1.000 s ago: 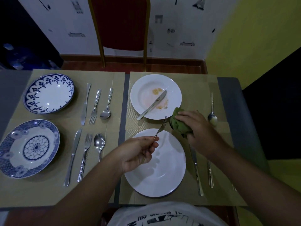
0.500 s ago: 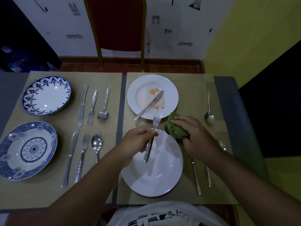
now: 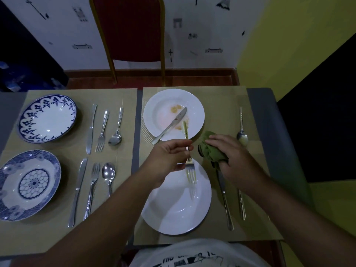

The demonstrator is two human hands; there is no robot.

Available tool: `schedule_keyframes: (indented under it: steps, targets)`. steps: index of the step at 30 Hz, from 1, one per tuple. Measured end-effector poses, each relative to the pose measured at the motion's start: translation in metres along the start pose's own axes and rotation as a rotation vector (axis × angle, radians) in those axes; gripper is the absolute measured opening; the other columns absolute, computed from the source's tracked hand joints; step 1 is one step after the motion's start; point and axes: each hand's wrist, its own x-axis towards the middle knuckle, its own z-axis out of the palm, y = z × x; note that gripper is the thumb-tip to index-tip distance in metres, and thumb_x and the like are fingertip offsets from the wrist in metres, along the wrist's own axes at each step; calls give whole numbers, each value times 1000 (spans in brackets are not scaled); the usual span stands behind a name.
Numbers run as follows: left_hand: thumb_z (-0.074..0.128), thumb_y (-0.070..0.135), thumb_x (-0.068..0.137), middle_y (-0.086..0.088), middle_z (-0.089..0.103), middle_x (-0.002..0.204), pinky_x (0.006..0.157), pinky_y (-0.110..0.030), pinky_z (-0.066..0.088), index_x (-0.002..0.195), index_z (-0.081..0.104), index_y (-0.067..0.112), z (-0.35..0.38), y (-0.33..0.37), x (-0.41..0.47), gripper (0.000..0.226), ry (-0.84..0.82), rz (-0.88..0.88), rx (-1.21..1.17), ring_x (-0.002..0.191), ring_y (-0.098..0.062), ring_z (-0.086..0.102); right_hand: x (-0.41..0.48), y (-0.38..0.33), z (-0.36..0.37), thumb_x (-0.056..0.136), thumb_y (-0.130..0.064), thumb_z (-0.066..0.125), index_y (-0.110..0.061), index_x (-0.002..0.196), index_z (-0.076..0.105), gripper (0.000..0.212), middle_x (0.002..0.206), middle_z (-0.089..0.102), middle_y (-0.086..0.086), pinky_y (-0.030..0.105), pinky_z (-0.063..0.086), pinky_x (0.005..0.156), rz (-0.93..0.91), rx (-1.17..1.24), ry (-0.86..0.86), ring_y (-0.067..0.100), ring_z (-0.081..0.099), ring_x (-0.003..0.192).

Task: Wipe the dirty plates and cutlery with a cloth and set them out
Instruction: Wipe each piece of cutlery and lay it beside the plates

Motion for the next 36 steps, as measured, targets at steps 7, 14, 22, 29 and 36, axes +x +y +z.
schedule_keyframes:
  steps: [7, 14, 22, 29, 36]
  targets:
    - [76, -1, 85, -21, 76, 105, 83, -42, 62, 111, 57, 5, 39, 4, 44, 33, 43, -45, -63, 89, -27, 73, -9, 25, -20, 67, 14, 50, -12, 129, 60, 68, 135, 52, 0, 38, 31, 114, 59, -22, 28, 16, 44, 129]
    - [75, 0, 86, -15, 78, 100, 76, -35, 63, 97, 76, 9, 87, 9, 103, 14, 25, -75, 27, 91, -25, 75, -22, 63, -55, 64, 19, 53, -9, 126, 62, 69, 132, 56, 5, 15, 17, 113, 180, -56, 55, 25, 50, 124]
    - [73, -4, 86, -23, 75, 104, 82, -39, 63, 112, 72, -3, 133, 8, 159, 26, 123, -146, 3, 98, -36, 74, -18, 103, -82, 67, 21, 52, -11, 127, 62, 69, 135, 54, 1, 29, 11, 121, 269, -15, 60, 20, 45, 128]
    - [77, -1, 84, -4, 76, 65, 56, -27, 62, 88, 75, 12, 150, 5, 196, 14, 241, -199, 154, 58, -11, 73, -5, 132, -88, 70, 19, 52, -12, 127, 62, 66, 134, 55, 0, 26, 10, 120, 245, 7, 64, 11, 43, 125]
    - [80, 4, 80, -9, 77, 74, 64, -32, 64, 79, 78, 16, 149, 4, 207, 12, 287, -193, 334, 59, -14, 72, -2, 155, -83, 69, 19, 54, -12, 127, 63, 67, 134, 55, 1, 41, 18, 120, 226, 32, 61, 19, 48, 126]
